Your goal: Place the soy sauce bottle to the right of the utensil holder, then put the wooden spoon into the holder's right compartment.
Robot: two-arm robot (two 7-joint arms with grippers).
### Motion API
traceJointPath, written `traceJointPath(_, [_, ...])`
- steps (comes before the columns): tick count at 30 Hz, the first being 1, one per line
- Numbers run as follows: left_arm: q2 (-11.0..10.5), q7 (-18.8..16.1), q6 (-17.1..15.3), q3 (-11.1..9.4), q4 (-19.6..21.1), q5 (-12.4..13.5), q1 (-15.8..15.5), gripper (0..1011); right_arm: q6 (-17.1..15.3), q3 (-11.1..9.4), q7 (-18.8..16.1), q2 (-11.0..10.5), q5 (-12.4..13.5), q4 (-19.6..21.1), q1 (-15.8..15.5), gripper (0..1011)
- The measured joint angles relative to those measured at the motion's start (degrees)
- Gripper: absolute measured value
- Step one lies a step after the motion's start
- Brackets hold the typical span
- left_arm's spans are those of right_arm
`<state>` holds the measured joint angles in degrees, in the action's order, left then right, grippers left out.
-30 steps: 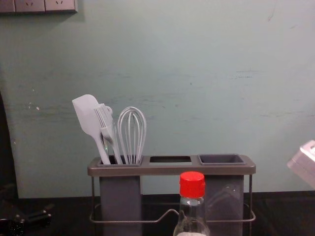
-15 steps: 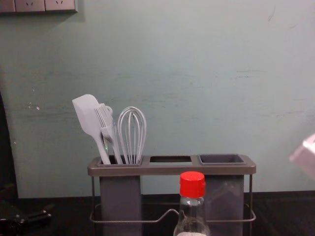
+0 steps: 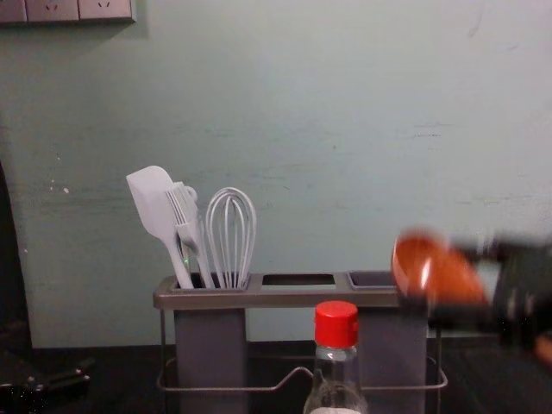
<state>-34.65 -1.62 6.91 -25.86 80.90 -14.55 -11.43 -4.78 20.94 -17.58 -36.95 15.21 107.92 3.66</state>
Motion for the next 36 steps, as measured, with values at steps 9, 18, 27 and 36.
traceJointPath(9, [0.00, 0.00, 0.00, 0.00, 0.00, 0.00, 0.00, 1005, 10.48, -4.68, 3.87, 5.21, -0.21, 1.06, 0.36, 836])
traceJointPath(18, [0.00, 0.00, 0.00, 0.00, 0.00, 0.00, 0.00, 1005, 16.89, -4.51, 0.24, 12.96, 4.63, -7.89, 8.75, 836])
traceJointPath(27, [0.00, 0.00, 0.00, 0.00, 0.00, 0.00, 0.00, 1005, 16.19, -3.21, -6.37, 19.80, 11.04, -20.41, 18.41, 836])
traceJointPath(36, [0.00, 0.00, 0.00, 0.00, 0.00, 0.00, 0.00, 1005, 13.39, -2.21, -10.88, 22.77, 16.19, -29.18, 23.86, 836])
